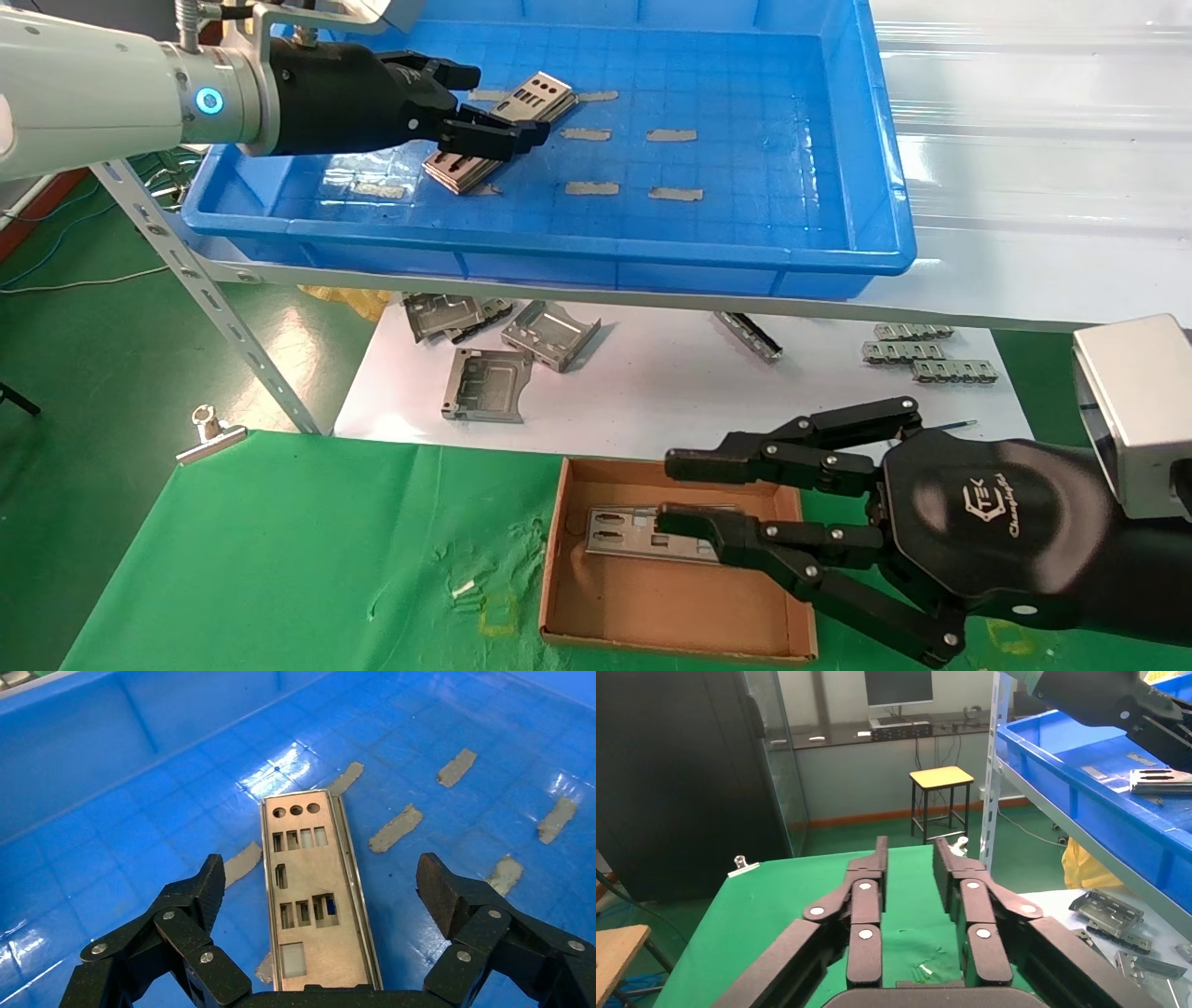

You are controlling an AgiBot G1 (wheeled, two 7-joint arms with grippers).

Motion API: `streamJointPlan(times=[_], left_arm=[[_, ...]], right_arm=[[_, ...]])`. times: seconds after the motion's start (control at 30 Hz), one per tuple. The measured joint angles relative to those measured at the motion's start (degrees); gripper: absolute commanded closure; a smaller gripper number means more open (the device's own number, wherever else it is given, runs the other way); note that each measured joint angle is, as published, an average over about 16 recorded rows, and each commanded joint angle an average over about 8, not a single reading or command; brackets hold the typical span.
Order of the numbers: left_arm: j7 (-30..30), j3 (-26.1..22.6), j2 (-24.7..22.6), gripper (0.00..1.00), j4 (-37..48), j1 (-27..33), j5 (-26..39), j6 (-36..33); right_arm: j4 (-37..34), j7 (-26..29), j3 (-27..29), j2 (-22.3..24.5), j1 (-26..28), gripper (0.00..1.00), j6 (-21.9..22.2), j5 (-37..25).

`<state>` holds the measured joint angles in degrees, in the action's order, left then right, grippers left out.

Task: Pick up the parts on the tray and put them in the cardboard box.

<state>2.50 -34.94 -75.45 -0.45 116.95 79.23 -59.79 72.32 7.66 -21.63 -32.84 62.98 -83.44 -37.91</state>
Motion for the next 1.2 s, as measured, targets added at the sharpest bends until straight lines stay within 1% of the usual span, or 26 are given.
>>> streamJointPlan(times=[1.2], left_arm=[[-0.7,1.2,-0.5,1.00,-0.7,-1.8,-1.7,4.0]], right_arm=[[0.0,0.0,0.0,0.0,0.0,0.00,0.0,0.0]])
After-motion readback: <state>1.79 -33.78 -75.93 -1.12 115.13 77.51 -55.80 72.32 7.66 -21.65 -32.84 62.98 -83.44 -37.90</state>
